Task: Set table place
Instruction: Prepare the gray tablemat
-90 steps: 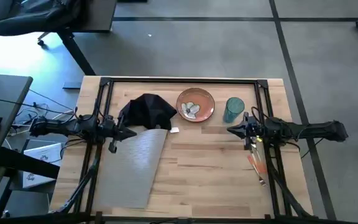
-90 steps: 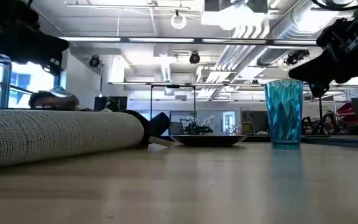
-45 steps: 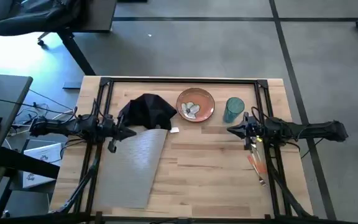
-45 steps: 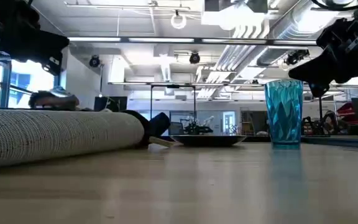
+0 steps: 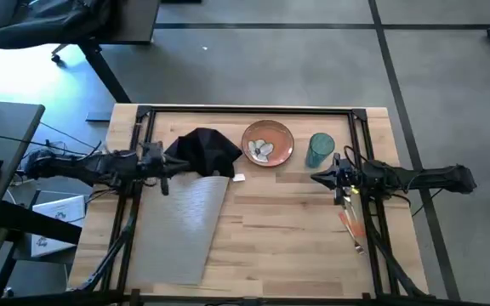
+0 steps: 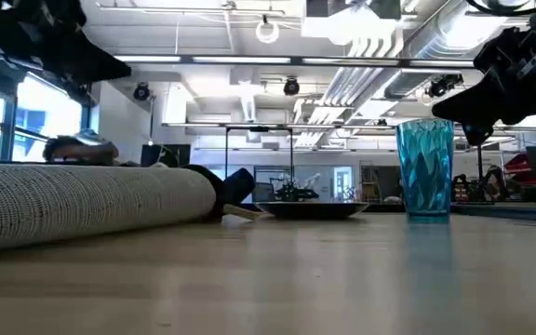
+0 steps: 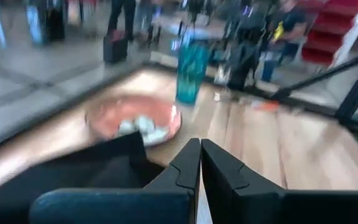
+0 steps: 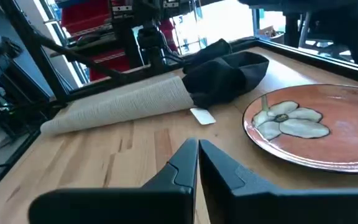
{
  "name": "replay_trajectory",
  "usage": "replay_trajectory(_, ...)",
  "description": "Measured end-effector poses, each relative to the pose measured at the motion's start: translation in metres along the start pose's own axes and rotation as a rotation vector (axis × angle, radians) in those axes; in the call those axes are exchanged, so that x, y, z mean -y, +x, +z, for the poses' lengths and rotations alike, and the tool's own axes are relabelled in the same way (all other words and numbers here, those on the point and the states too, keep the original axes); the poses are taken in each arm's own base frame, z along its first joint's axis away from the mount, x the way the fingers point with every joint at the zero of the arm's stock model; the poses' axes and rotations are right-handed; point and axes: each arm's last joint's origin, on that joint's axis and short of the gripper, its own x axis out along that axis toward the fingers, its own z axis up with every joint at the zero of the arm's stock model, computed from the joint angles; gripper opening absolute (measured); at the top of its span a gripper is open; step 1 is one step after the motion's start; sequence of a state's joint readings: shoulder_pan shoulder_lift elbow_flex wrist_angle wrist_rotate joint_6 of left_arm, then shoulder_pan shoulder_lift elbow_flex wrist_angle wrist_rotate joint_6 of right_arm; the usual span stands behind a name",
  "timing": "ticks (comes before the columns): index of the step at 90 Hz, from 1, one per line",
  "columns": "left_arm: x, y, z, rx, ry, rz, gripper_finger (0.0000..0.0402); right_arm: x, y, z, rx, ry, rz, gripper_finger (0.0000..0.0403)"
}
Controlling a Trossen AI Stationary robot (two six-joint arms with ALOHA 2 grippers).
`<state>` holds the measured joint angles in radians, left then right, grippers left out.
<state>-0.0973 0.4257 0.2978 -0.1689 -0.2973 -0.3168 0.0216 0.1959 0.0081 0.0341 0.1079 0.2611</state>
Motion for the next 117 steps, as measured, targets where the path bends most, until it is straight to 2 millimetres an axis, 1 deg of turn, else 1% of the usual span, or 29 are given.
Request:
replay_trajectory(11,0.02,0.019,-0.005,-0.205,-0.05,-0.122,0.0,0.0,0.0,0.0,0.0,0.0,0.0,0.0)
replay_trajectory(18,0.038,0.026,-0.004,-0.298,-0.019,-0.138,0.0,0.0,0.0,0.0,0.0,0.0,0.0,0.0)
replay_trajectory(22,0.046,0.028,-0.001,-0.349,0.032,-0.091,0.0,0.0,0.0,0.0,0.0,0.0,0.0,0.0)
replay_trajectory(26,0.051,0.029,0.003,-0.385,0.08,-0.004,0.0,0.0,0.0,0.0,0.0,0.0,0.0,0.0)
replay_trajectory(32,0.053,0.032,0.008,-0.427,0.105,0.126,0.0,0.0,0.0,0.0,0.0,0.0,0.0,0.0)
replay_trajectory(35,0.052,0.033,0.008,-0.453,0.104,0.164,0.0,0.0,0.0,0.0,-0.001,0.0,0.001,0.0)
replay_trajectory(40,0.05,0.037,0.006,-0.498,0.088,0.207,0.0001,0.0,0.0,0.0,-0.001,0.0,0.003,0.0)
replay_trajectory(45,0.046,0.041,0.003,-0.551,0.048,0.213,0.0003,0.0,0.0,0.0,-0.001,0.0,0.003,0.0)
replay_trajectory(54,0.033,0.045,-0.001,-0.678,-0.024,0.248,0.0025,0.0,0.0,0.0,-0.001,0.0,0.003,0.0)
replay_trajectory(59,0.025,0.045,-0.005,-0.735,-0.035,0.301,0.0045,0.0,0.0,0.0,-0.001,0.0,0.003,0.0)
replay_trajectory(69,0.01,0.051,-0.003,-0.767,-0.051,0.354,0.0094,0.0,0.0,0.0,-0.001,0.0,0.003,0.0)
replay_trajectory(82,-0.005,0.062,-0.004,-0.848,-0.085,0.316,0.0162,0.0,0.0,0.0,-0.001,0.0,0.003,0.0)
replay_trajectory(93,-0.018,0.073,-0.01,-0.924,-0.045,0.306,0.0202,0.0,0.0,0.0,-0.001,0.0,0.003,0.0)
replay_trajectory(103,-0.025,0.085,-0.017,-0.968,-0.007,0.258,0.0217,0.0,0.0,0.0,-0.001,0.0,0.003,0.0)
replay_trajectory(117,-0.03,0.097,-0.033,-1.103,0.014,0.168,0.0214,0.0,0.0,0.0,-0.001,0.0,0.003,0.0)
